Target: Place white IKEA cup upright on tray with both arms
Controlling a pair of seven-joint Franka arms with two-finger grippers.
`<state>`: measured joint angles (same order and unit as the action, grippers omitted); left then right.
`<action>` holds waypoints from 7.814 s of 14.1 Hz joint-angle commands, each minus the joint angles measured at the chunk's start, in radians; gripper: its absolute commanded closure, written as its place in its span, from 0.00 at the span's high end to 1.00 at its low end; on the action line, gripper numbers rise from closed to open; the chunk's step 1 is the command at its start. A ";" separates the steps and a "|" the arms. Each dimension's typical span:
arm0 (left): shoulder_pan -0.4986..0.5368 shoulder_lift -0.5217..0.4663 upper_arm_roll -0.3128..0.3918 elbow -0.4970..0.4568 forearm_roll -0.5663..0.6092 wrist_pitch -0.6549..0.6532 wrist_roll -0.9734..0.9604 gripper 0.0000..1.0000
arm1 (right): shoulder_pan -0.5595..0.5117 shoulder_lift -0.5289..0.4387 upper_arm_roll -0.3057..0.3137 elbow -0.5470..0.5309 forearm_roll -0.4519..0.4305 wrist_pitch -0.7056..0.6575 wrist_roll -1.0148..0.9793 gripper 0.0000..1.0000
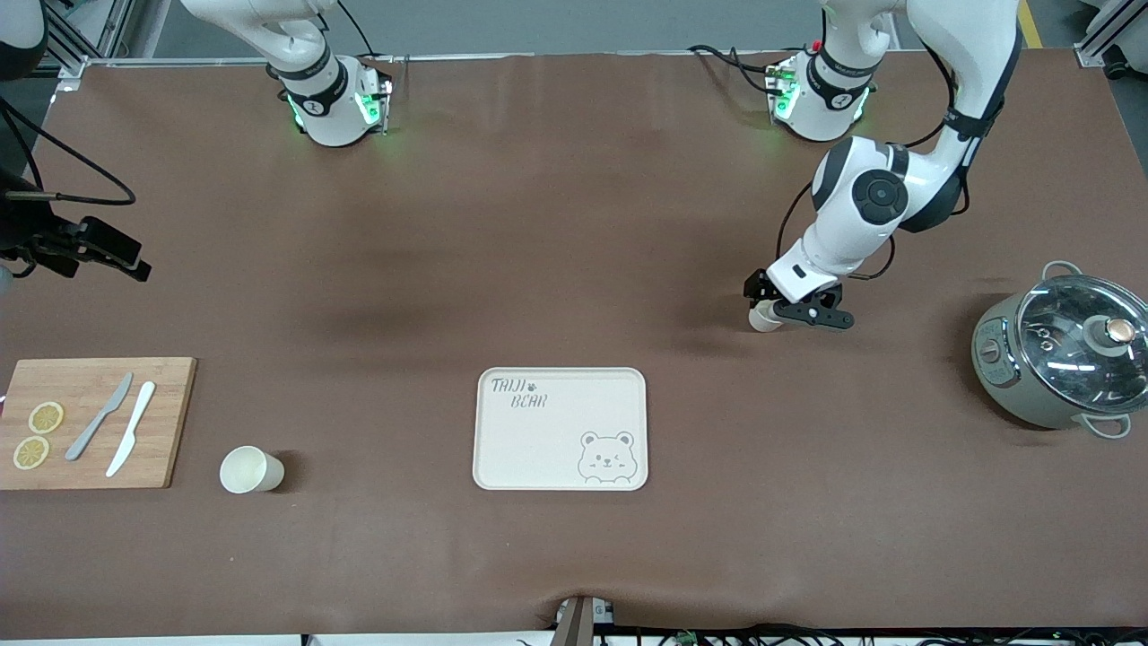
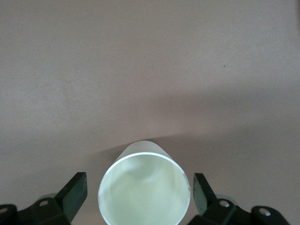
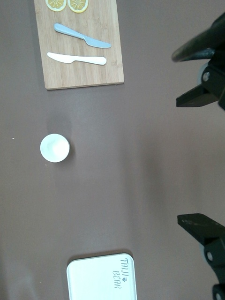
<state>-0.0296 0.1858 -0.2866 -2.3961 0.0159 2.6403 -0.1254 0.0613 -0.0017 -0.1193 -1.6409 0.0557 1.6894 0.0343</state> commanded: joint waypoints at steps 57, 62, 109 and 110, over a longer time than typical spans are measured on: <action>-0.581 0.733 0.250 1.172 0.064 -0.281 -0.666 0.00 | 0.069 0.778 0.067 0.320 -0.004 0.610 -0.148 0.00; -0.581 0.742 0.264 1.164 0.068 -0.273 -0.668 0.49 | 0.173 0.782 0.067 0.409 -0.007 0.518 0.096 0.00; -0.044 -0.161 0.230 0.833 -0.045 -0.967 0.196 1.00 | 0.210 0.677 0.099 0.529 -0.025 0.237 0.415 1.00; -0.044 -0.157 0.230 0.833 -0.045 -0.952 0.197 1.00 | 0.190 0.661 0.099 0.527 -0.025 0.233 0.397 1.00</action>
<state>-0.0781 0.0286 -0.0509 -1.5511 -0.0262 1.6548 0.0568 0.2930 0.7107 -0.0426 -1.0837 0.0168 1.9412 0.4719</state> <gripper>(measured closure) 0.000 0.000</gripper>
